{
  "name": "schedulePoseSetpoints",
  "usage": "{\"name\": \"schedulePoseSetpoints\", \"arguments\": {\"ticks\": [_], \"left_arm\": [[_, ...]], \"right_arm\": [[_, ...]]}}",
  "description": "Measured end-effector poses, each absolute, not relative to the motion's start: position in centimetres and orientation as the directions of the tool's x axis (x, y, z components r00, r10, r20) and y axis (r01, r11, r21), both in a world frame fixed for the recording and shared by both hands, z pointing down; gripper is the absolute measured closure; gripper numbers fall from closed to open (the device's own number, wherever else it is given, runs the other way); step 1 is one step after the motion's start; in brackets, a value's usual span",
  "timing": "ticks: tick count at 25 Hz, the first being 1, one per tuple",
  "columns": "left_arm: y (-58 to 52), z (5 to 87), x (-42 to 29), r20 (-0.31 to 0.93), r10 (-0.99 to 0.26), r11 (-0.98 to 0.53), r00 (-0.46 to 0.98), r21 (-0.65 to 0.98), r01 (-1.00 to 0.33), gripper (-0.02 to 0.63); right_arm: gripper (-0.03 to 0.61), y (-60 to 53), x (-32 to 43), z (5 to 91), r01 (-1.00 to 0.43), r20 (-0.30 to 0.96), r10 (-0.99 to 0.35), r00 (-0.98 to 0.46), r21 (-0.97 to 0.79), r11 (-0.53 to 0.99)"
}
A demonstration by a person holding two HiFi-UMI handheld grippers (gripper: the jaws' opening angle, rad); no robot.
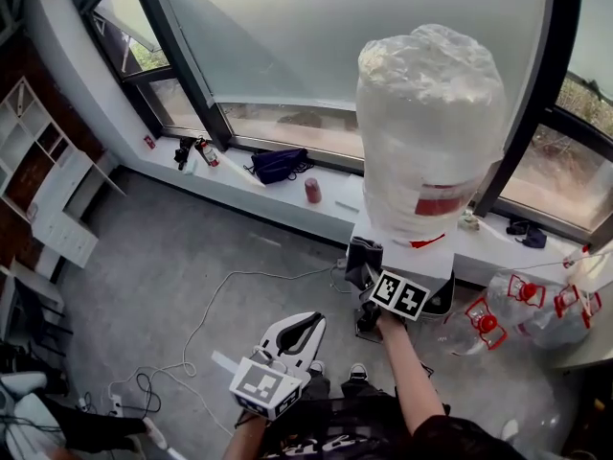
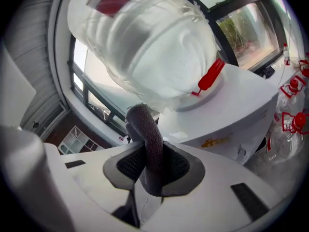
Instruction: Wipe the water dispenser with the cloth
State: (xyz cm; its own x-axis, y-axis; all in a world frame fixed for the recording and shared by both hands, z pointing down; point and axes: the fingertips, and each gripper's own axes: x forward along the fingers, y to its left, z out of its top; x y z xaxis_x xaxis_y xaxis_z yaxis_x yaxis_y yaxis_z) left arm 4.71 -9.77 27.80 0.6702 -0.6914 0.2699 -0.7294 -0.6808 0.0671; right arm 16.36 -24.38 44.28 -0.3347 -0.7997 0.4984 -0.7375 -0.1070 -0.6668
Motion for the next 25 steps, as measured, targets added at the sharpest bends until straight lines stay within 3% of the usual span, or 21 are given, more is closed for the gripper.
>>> {"name": "schedulePoseSetpoints", "arguments": {"ticks": [6, 14, 25], "left_arm": [[-11.0, 27.4, 5.2, 0.273, -0.631, -0.744, 0.726, 0.053, -0.666, 0.594], [-12.1, 27.8, 4.7, 0.286, -0.553, -0.805, 0.782, 0.059, -0.591, 0.594], [-12.2, 28.3, 5.8, 0.302, -0.481, -0.844, 0.823, 0.094, -0.528, 0.594]], "right_arm": [[0.474, -24.9, 18.1, 47.4, -0.634, 0.557, -0.794, -0.245, -0.711, -0.303], [0.473, -23.0, 23.4, 47.8, -0.51, 0.529, -0.838, -0.137, -0.763, -0.398], [0.472, -17.0, 34.8, 48.5, -0.496, 0.58, -0.811, 0.072, -0.685, -0.534]]}}
